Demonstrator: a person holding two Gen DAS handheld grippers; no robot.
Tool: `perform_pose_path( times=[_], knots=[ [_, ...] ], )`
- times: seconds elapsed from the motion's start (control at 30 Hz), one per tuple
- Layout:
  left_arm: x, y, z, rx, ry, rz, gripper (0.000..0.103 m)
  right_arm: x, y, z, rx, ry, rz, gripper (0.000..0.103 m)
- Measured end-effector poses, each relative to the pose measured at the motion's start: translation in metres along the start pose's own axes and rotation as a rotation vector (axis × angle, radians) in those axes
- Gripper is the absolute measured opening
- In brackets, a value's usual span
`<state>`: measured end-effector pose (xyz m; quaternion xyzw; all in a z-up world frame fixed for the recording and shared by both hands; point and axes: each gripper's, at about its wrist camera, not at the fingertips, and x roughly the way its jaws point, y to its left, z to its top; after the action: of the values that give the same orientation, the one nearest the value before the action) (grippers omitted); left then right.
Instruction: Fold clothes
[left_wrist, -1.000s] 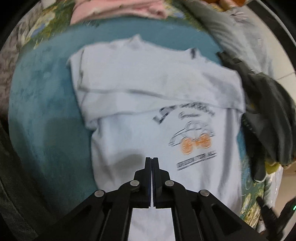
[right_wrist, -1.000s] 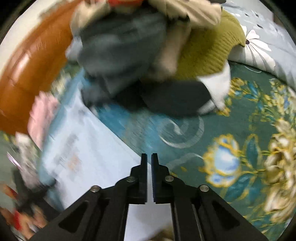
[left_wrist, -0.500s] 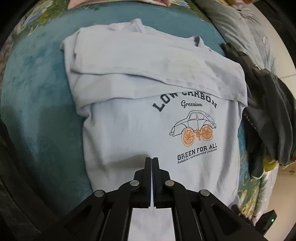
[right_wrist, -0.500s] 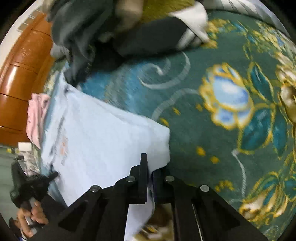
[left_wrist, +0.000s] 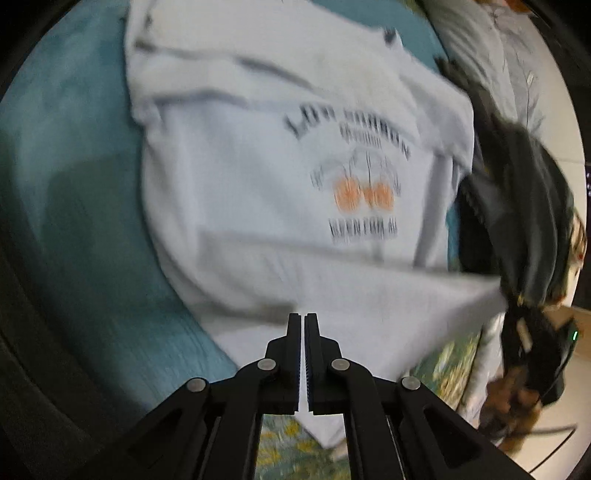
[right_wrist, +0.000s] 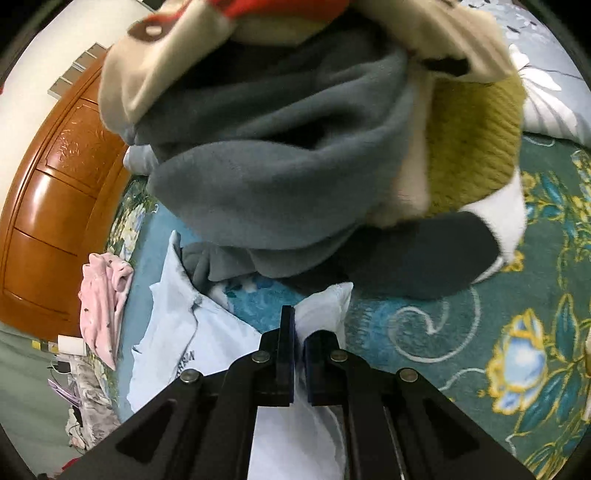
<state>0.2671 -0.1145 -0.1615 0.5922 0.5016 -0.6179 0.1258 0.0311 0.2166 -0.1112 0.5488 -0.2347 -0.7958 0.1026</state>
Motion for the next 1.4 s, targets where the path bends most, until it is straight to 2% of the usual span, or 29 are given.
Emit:
perform_pose_path(
  times=[0.07,0.13,0.3,0.37,0.53,0.57,0.7,0.8,0.9,1.13,1.2,1.23,1.27,1.3,1.4],
  knots=[
    [0.009,-0.009,-0.012,0.024,0.057,-0.006,0.004,0.001,0.001,0.0,-0.004,0.009,0.01,0.004],
    [0.022,-0.02,-0.029,0.064,0.133,0.026,0.005,-0.004,0.001,0.0,-0.016,0.017,0.013,0.004],
    [0.062,-0.027,-0.062,0.053,0.244,0.076,0.007,-0.009,-0.003,-0.003,-0.008,0.015,0.013,0.004],
    [0.067,-0.025,-0.068,0.034,0.23,0.086,0.008,-0.011,-0.005,-0.006,-0.01,0.016,0.017,0.004],
    [0.073,-0.029,-0.067,0.0,0.201,0.045,0.017,-0.009,0.0,-0.011,-0.039,0.009,0.0,0.004],
    [0.074,-0.032,-0.066,0.01,0.197,0.037,0.014,-0.008,0.0,-0.012,-0.038,0.011,0.006,0.004],
    [0.077,-0.047,-0.064,0.038,0.182,0.015,0.014,-0.007,0.003,-0.016,-0.061,0.015,0.002,0.005],
    [0.076,-0.053,-0.062,0.055,0.169,0.01,0.004,-0.007,0.004,-0.017,-0.074,0.017,-0.003,0.005],
    [0.075,-0.056,-0.055,0.069,0.156,0.019,0.001,-0.008,0.003,-0.019,-0.07,0.018,-0.001,0.005],
    [0.068,-0.039,-0.059,-0.016,0.143,0.06,0.003,-0.015,-0.002,-0.023,-0.068,0.013,0.001,0.005],
    [0.065,-0.035,-0.06,-0.044,0.131,0.073,0.01,-0.016,-0.002,-0.024,-0.067,0.012,0.003,0.005],
    [0.067,-0.035,-0.061,-0.053,0.125,0.082,0.026,-0.016,-0.001,-0.025,-0.066,0.011,0.004,0.005],
    [0.069,-0.034,-0.061,-0.066,0.122,0.094,0.049,-0.015,-0.001,-0.026,-0.066,0.014,0.008,0.005],
    [0.069,-0.032,-0.061,-0.083,0.126,0.098,0.057,-0.014,0.0,-0.026,-0.066,0.018,0.012,0.005],
    [0.071,-0.036,-0.063,-0.075,0.091,0.12,0.061,-0.013,0.003,-0.028,-0.073,0.023,0.021,0.006]
  ],
)
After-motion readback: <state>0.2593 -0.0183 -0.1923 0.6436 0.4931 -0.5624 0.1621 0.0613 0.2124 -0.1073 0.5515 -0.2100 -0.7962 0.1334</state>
